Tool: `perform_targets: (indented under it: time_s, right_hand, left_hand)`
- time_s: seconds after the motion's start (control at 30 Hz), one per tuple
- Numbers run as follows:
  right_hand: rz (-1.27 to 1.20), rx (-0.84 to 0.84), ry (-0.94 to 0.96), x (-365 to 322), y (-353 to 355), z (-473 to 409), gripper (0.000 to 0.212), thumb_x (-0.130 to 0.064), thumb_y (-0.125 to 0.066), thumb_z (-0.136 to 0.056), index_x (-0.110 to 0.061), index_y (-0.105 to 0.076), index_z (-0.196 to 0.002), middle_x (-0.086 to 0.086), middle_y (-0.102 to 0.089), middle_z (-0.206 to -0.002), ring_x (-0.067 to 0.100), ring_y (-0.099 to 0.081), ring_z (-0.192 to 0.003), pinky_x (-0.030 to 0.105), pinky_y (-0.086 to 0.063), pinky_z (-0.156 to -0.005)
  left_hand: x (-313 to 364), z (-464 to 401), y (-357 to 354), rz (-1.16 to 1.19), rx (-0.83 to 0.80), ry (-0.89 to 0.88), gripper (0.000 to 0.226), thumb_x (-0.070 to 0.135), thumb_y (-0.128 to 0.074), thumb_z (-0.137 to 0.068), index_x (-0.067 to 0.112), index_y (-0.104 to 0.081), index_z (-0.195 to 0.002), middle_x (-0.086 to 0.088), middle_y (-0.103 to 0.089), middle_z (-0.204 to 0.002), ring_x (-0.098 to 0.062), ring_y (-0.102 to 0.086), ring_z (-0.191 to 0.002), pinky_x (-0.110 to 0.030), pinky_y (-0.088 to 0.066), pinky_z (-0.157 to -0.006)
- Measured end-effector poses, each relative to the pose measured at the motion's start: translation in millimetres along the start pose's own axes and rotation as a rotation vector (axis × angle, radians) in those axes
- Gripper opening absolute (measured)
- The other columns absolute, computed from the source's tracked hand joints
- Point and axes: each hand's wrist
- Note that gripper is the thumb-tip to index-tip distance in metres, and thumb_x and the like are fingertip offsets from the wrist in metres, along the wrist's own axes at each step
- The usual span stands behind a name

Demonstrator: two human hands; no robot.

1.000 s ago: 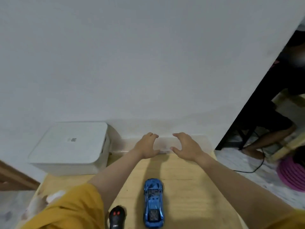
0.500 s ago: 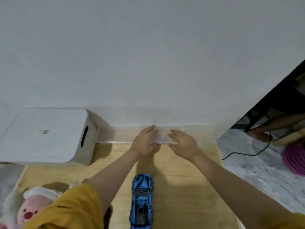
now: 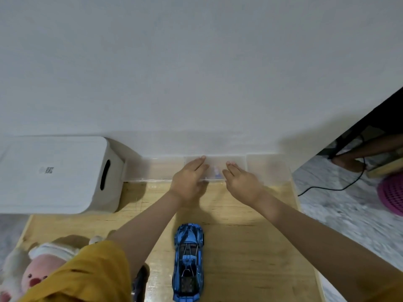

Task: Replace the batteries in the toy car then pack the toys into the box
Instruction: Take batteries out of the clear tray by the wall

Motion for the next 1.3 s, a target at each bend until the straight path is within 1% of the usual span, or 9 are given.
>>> perform_targets:
  time_s: [0.17, 0.33, 0.5, 0.67, 0.73, 0.8, 0.9, 1.03, 1.3]
  right_hand:
    - [-0.025, -0.031, 0.001, 3, 5, -5, 0.048, 0.000, -0.084, -0.047, 0.000, -0.070, -0.093, 0.025, -0.069, -0.102, 0.036, -0.069, -0.093, 0.038, -0.055, -0.045]
    - [-0.096, -0.078, -0.022, 1, 19, -6, 0.048, -0.005, -0.048, -0.087, -0.003, -0.046, -0.135, 0.020, -0.036, -0.148, 0.032, -0.038, -0.136, 0.041, -0.046, -0.094]
    - [-0.096, -0.101, -0.031, 3, 35, -10, 0.039, -0.016, -0.048, -0.088, -0.008, -0.055, -0.126, 0.011, -0.047, -0.139, 0.030, -0.053, -0.118, 0.036, -0.046, -0.087]
    - [-0.171, -0.126, -0.037, 12, 53, -18, 0.044, -0.023, -0.055, -0.084, -0.014, -0.057, -0.127, 0.003, -0.057, -0.133, 0.022, -0.052, -0.122, 0.035, -0.045, -0.095]
    - [-0.193, -0.128, -0.042, 15, 61, -20, 0.045, -0.026, -0.057, -0.084, -0.017, -0.056, -0.128, 0.000, -0.056, -0.135, 0.020, -0.049, -0.125, 0.032, -0.042, -0.098]
    - [-0.240, -0.109, -0.060, 21, 64, -21, 0.043, -0.028, -0.059, -0.085, -0.018, -0.058, -0.127, -0.002, -0.057, -0.133, 0.018, -0.049, -0.125, 0.030, -0.041, -0.099]
    - [-0.323, -0.075, -0.055, 25, 63, -19, 0.038, -0.027, -0.060, -0.086, -0.018, -0.060, -0.123, -0.004, -0.058, -0.129, 0.015, -0.050, -0.121, 0.030, -0.043, -0.096]
    - [-0.391, 0.040, -0.062, 28, 59, -17, 0.034, -0.026, -0.062, -0.087, -0.015, -0.062, -0.118, -0.002, -0.060, -0.124, 0.017, -0.055, -0.114, 0.031, -0.045, -0.091]
    - [-0.331, 0.678, -0.203, 27, 54, -26, 0.025, -0.031, -0.069, -0.074, -0.008, -0.069, -0.083, 0.008, -0.060, -0.077, 0.028, -0.058, -0.072, 0.028, -0.045, -0.066]
  left_hand:
    - [-4, -6, 4, -0.099, -0.035, -0.076, 0.053, 0.021, -0.085, -0.063, 0.009, -0.065, -0.110, -0.011, -0.060, -0.129, -0.028, -0.062, -0.112, -0.035, -0.059, -0.058]
    - [-7, -6, 5, -0.151, -0.032, -0.118, 0.056, 0.023, -0.087, -0.061, 0.010, -0.064, -0.111, -0.010, -0.061, -0.127, -0.027, -0.063, -0.111, -0.032, -0.058, -0.054]
    - [-7, -6, 5, -0.175, 0.010, -0.135, 0.058, 0.026, -0.088, -0.060, 0.010, -0.065, -0.111, -0.009, -0.063, -0.125, -0.026, -0.064, -0.108, -0.030, -0.058, -0.052]
    - [-6, -9, 7, -0.218, 0.029, -0.140, 0.068, 0.032, -0.093, -0.047, 0.013, -0.067, -0.107, -0.004, -0.066, -0.120, -0.020, -0.067, -0.102, -0.026, -0.055, -0.044]
    - [-6, -11, 10, -0.228, 0.024, -0.155, 0.075, 0.034, -0.094, -0.043, 0.011, -0.066, -0.108, -0.006, -0.066, -0.118, -0.022, -0.066, -0.103, -0.027, -0.057, -0.050]
    - [-9, -11, 12, -0.179, 0.049, -0.195, 0.079, 0.038, -0.090, -0.052, 0.006, -0.059, -0.118, -0.011, -0.062, -0.123, -0.027, -0.062, -0.110, -0.033, -0.059, -0.073]
    - [-12, -11, 21, -0.143, 0.135, -0.257, 0.082, 0.049, -0.075, -0.071, 0.002, -0.045, -0.131, -0.013, -0.047, -0.133, -0.028, -0.044, -0.122, -0.037, -0.042, -0.101]
    - [-20, -4, 27, -0.323, 0.295, -0.313, 0.083, 0.055, -0.069, -0.071, 0.002, -0.042, -0.129, -0.014, -0.039, -0.127, -0.029, -0.043, -0.116, -0.044, -0.038, -0.099]
    - [-29, 6, 24, -0.453, 0.298, -0.230, 0.103, 0.062, -0.076, -0.061, 0.011, -0.035, -0.140, -0.005, -0.037, -0.135, -0.024, -0.040, -0.125, -0.052, -0.026, -0.104]
Point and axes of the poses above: each hand's wrist, its own z-axis away from the middle knuckle, its own y-axis out of the back of the hand, x = y × z
